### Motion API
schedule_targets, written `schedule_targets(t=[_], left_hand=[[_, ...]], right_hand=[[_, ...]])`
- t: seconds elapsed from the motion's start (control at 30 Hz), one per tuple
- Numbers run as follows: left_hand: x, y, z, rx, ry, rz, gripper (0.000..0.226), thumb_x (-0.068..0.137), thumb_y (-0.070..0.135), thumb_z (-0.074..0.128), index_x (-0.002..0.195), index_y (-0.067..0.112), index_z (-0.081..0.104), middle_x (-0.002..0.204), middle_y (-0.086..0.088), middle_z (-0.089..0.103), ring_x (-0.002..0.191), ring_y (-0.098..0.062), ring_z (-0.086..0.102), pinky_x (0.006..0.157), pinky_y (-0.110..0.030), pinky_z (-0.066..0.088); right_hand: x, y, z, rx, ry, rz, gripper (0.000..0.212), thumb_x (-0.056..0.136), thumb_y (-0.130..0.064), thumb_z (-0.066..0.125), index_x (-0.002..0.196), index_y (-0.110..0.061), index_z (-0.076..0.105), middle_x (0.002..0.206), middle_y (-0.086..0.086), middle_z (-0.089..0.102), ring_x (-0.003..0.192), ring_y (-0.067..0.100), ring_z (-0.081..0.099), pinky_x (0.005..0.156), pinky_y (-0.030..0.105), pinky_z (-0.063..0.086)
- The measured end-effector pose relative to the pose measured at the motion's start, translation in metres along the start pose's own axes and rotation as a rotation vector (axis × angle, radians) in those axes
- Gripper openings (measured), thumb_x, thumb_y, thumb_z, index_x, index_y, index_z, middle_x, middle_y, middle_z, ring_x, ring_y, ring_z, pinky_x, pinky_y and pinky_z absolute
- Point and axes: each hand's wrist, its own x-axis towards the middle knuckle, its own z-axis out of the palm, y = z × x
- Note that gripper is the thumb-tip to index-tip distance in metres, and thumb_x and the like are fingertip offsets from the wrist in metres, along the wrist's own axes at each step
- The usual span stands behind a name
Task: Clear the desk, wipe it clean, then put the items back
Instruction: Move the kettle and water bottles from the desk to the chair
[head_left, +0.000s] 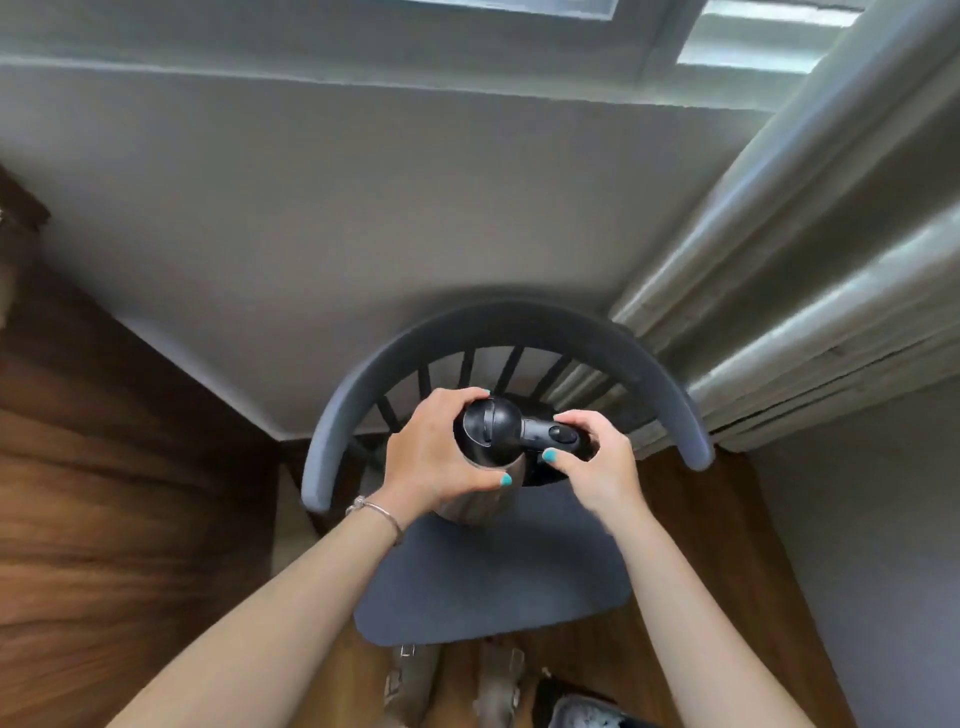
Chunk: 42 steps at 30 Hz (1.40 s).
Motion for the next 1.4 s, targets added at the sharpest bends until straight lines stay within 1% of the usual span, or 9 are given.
schedule_targets(t=[0.1,0.43,0.83,0.9,1.0,1.07,1.17,1.3,1.4], left_hand=[[0.02,-0.024,0.036,-0.037,0.015,-0.035,0.086,0.048,0.055,0.083,0.125,0.041,0.049,0.119,0.022,0.051,0.111,-0.003,0.051,0.084,-0.038,0.054],[0.074,-0.073,0.11,-0.174,0.092,-0.092,0.091,0.044,0.033,0.093,0.126,0.029,0.054,0.114,0.015,0.05,0.109,-0.009,0.053,0.092,-0.029,0.046],[0.077,-0.088,0.137,-0.226,0.107,-0.139,0.095,0.049,0.028,0.094,0.132,0.025,0.049,0.128,0.009,0.046,0.123,-0.013,0.045,0.104,-0.027,0.037],[0.074,-0.089,0.139,-0.151,0.085,-0.139,0.097,0.055,0.033,0.09,0.138,0.027,0.041,0.137,0.006,0.04,0.131,-0.016,0.036,0.109,-0.035,0.035],[0.059,-0.089,0.148,-0.056,0.098,-0.241,0.116,0.061,0.044,0.087,0.151,0.021,0.016,0.153,-0.004,0.019,0.145,-0.023,0.01,0.12,-0.038,0.015],[0.035,-0.09,0.156,-0.076,0.09,-0.37,0.122,0.068,0.049,0.082,0.153,0.016,0.0,0.16,-0.003,0.002,0.148,-0.02,-0.005,0.12,-0.032,0.001],[-0.025,-0.1,0.179,-0.034,-0.115,-0.538,0.096,0.089,0.054,0.057,0.153,0.027,-0.01,0.161,0.003,-0.016,0.147,-0.015,-0.02,0.12,-0.035,-0.007],[-0.122,-0.117,0.215,0.147,-0.438,-0.674,0.071,0.098,0.053,0.035,0.151,0.04,-0.012,0.161,0.003,-0.017,0.148,-0.019,-0.018,0.12,-0.041,-0.006],[-0.178,-0.118,0.229,0.178,-0.534,-0.704,0.07,0.099,0.051,0.034,0.151,0.037,-0.011,0.161,0.004,-0.016,0.148,-0.019,-0.016,0.119,-0.04,-0.003]], right_hand=[[0.034,0.025,0.015,0.003,0.002,0.043,0.041,0.083,0.001,0.071,0.116,-0.021,0.062,0.114,-0.008,0.059,0.109,0.01,0.054,0.094,0.027,0.046],[0.116,0.076,0.043,0.0,0.046,0.007,0.042,0.08,0.003,0.072,0.114,-0.019,0.065,0.117,-0.003,0.055,0.107,0.012,0.051,0.097,0.025,0.044],[0.144,0.102,0.051,-0.057,-0.005,-0.057,0.041,0.084,-0.001,0.07,0.118,-0.021,0.062,0.128,0.0,0.046,0.113,0.011,0.047,0.092,0.011,0.033],[0.139,0.109,0.055,0.0,0.028,-0.051,0.05,0.083,-0.005,0.072,0.127,-0.023,0.057,0.134,0.001,0.046,0.119,0.011,0.047,0.096,0.013,0.034],[0.122,0.13,0.061,0.244,0.044,0.179,0.085,0.084,-0.012,0.074,0.152,-0.023,0.024,0.154,0.004,0.035,0.139,0.015,0.035,0.111,0.03,0.032],[0.103,0.153,0.065,0.246,-0.028,0.357,0.091,0.089,-0.015,0.07,0.156,-0.021,0.009,0.159,0.005,0.026,0.144,0.019,0.029,0.113,0.034,0.03],[0.062,0.202,0.074,-0.086,-0.271,0.479,0.082,0.093,-0.024,0.064,0.156,-0.024,0.01,0.162,0.003,0.017,0.147,0.024,0.023,0.115,0.036,0.026],[0.004,0.262,0.071,-0.61,-0.645,0.309,0.076,0.097,-0.026,0.055,0.156,-0.018,0.008,0.164,-0.001,-0.007,0.151,0.02,-0.003,0.119,0.027,0.005],[-0.022,0.276,0.059,-0.686,-0.762,0.247,0.072,0.099,-0.022,0.051,0.156,-0.024,0.007,0.162,-0.009,-0.013,0.149,0.014,-0.013,0.118,0.027,0.005]])
